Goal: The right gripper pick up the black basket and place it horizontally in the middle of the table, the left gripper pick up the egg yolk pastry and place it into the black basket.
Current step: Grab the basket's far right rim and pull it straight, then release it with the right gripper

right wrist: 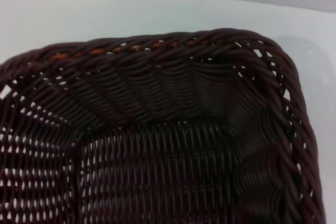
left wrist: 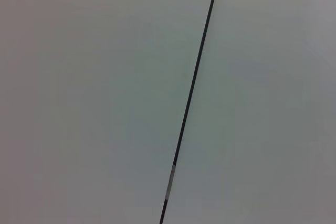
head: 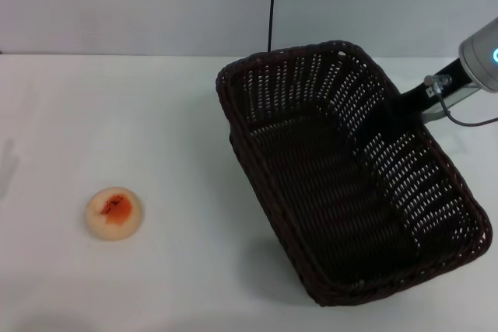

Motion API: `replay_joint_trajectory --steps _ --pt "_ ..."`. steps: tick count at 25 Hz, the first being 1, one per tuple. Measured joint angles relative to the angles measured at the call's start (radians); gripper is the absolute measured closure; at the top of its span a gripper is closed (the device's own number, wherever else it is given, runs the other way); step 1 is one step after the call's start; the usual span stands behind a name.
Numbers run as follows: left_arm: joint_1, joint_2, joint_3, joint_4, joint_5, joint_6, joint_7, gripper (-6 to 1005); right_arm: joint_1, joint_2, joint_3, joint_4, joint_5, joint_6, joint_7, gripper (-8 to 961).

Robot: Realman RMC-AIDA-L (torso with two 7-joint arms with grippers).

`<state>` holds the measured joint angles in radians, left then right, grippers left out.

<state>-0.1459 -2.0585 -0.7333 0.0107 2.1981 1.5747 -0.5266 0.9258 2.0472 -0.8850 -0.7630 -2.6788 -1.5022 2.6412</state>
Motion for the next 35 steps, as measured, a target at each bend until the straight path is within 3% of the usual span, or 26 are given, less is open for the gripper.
replay_joint_trajectory --steps 10,16,18,23,27,35 --pt "0.029 -0.004 0.002 -0.009 0.002 0.029 -0.005 166 -0.015 -0.003 0.0 -0.03 -0.002 -0.027 -0.029 608" --pt "0.046 -0.006 0.009 -0.009 0.006 0.048 -0.006 165 -0.046 -0.01 0.006 -0.136 0.001 -0.08 -0.071 726" --pt "0.059 -0.007 0.01 -0.009 0.006 0.049 -0.008 165 -0.047 -0.023 0.01 -0.155 0.002 -0.107 -0.097 765" --pt "0.074 -0.009 0.023 -0.011 0.009 0.049 -0.008 165 -0.022 -0.081 0.005 -0.155 0.072 -0.185 -0.302 822" --pt "0.088 -0.009 0.069 -0.011 0.011 0.058 -0.009 166 0.004 -0.093 0.002 -0.16 0.079 -0.205 -0.403 817" --pt "0.123 -0.011 0.078 -0.036 0.011 0.072 -0.011 166 0.076 -0.115 -0.035 -0.165 0.068 -0.197 -0.699 807"
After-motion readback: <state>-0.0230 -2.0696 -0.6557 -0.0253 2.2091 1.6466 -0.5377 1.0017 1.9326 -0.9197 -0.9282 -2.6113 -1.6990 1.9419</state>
